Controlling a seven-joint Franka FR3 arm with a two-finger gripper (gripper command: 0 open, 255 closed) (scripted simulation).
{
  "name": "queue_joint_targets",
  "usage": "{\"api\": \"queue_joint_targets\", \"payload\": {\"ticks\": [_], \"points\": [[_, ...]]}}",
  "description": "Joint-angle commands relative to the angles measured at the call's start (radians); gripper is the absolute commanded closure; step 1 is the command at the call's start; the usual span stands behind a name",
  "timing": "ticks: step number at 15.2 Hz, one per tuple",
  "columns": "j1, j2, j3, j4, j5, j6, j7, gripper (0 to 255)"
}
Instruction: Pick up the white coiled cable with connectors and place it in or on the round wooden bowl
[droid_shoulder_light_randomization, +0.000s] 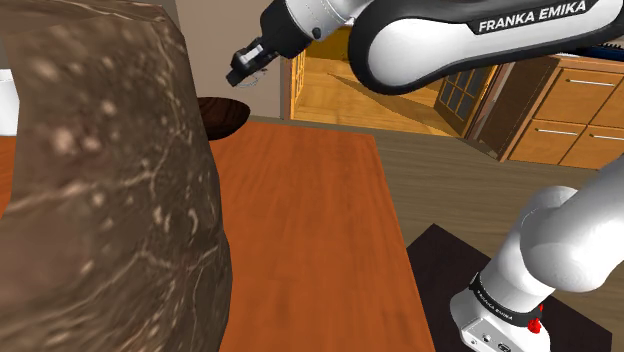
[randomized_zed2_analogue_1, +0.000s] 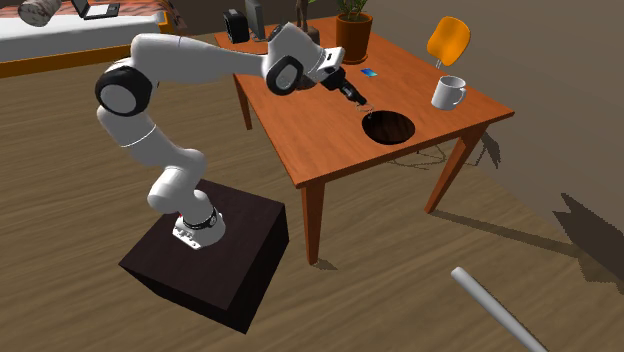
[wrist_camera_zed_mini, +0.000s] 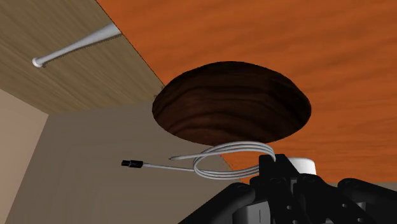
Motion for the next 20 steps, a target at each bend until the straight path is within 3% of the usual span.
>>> {"api": "queue_joint_targets", "payload": {"ticks": [1, 5, 9, 10, 20], "points": [[-0.037, 0.088, 0.034, 0.083, -0.054, -0.001, 0.032, 255], [-0.08, 0.266, 0.084, 0.266, -0.191, -0.03, 0.102, 255], [-0.061, 0.457, 0.094, 0.481, -0.335, -0.093, 0.163, 255], [-0.054, 0.471, 0.09, 0.497, -0.342, -0.098, 0.165, 255], [-0.046, 0.48, 0.064, 0.381, -0.415, 0.023, 0.24, 255]]}}
